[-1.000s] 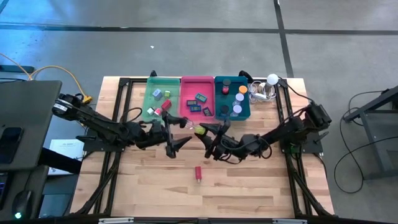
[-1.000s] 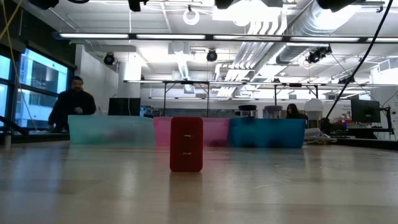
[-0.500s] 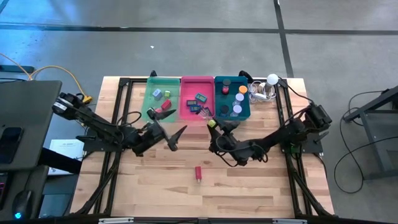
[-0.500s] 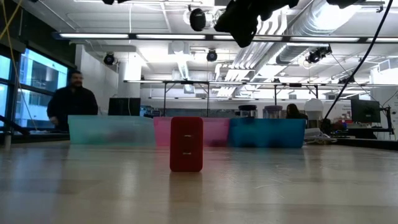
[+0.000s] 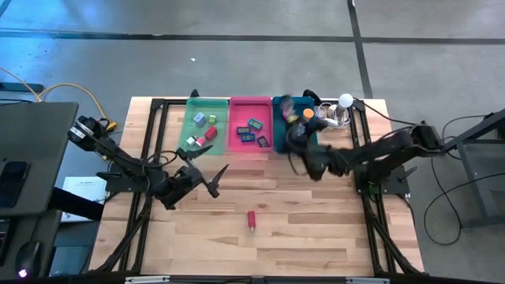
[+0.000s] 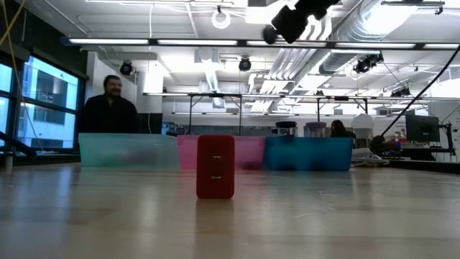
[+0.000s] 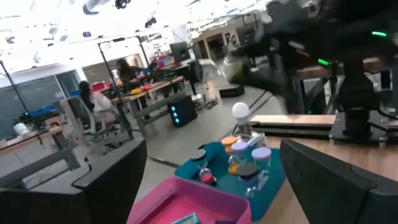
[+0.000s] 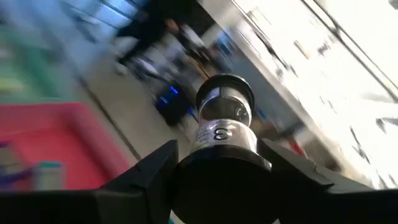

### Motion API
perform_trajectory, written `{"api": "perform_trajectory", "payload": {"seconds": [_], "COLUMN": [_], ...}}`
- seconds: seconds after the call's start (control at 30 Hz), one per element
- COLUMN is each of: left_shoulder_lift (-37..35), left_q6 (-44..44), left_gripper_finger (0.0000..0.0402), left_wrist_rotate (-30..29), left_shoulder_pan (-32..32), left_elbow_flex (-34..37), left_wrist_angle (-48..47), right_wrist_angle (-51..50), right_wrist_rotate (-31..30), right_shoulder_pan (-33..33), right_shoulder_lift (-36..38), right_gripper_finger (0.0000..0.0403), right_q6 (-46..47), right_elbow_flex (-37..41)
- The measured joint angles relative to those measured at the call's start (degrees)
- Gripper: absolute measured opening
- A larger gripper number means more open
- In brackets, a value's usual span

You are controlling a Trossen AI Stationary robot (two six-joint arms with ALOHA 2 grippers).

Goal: Pick & Place Office items
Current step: Put the yellow black hourglass into the blue bin

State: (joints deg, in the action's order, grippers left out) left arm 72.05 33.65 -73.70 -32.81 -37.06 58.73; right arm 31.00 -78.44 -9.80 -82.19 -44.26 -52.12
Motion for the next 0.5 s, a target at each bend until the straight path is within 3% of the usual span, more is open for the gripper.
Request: {"api": "perform_trajectory", "payload": {"seconds": [0.13,0.27,0.5], "left_shoulder_lift": [0.0,0.0,0.0], "left_q6": [0.0,0.02,0.07], "left_gripper_finger": [0.036,0.036,0.036], "left_wrist_rotate": [-2.1,-3.23,-3.44], "left_shoulder_pan": [-1.92,-3.27,-3.9], "left_elbow_flex": [0.0,0.02,0.02], "left_wrist_angle": [-0.06,-0.08,-0.45], "right_wrist_angle": [-7.05,-13.29,-27.3], "right_wrist_rotate": [-2.86,-0.96,15.4], "right_shoulder_pan": [5.06,7.75,10.93], "right_shoulder_lift": [3.03,3.82,3.78], "right_gripper_finger": [0.0195,0.0195,0.0212], "right_q6": [9.79,20.78,43.47], "right_elbow_flex": [-0.02,-0.02,-0.02]}}
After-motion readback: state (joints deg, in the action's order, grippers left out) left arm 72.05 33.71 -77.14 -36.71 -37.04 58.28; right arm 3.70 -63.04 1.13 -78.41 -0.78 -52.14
